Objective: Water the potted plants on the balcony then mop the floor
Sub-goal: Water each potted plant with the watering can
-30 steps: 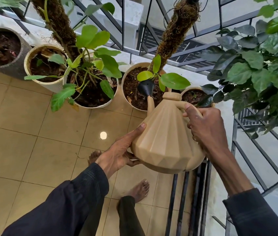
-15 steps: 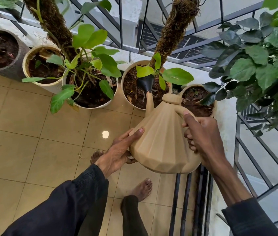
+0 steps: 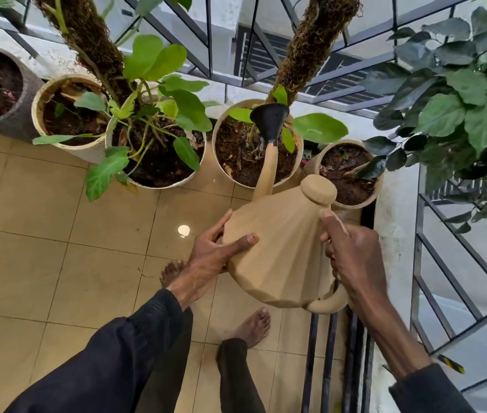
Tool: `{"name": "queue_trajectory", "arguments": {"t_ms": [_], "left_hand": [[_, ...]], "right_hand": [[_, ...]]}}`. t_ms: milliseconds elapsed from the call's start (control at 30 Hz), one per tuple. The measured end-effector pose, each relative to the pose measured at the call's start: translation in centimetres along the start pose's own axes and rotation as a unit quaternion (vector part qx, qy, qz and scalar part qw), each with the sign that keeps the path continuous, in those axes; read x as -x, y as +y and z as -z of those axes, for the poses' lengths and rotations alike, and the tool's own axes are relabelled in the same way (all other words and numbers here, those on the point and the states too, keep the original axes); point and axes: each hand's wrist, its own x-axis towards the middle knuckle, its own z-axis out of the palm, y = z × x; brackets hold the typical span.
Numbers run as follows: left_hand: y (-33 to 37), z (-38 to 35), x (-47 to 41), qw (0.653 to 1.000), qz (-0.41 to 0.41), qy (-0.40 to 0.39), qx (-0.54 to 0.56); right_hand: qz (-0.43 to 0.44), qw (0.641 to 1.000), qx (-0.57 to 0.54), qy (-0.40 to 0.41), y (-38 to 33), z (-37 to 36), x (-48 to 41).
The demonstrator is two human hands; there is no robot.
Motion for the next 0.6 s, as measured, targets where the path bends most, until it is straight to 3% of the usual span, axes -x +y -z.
{"name": "queue_trajectory", "arguments": {"t_ms": [233,600], "left_hand": [[1.6,2.2,-0.6,0.999,-0.016,-0.034,0.004],[3.9,4.6,-1.6,0.996,-0.043,-0.076,-0.015]], "right_hand": [[0.015,0.996,0.026,0.078,-1.0,-2.5,1.8],[0.041,0.992,-0.038,0.118,-1.6,-4.7,3.1]]}}
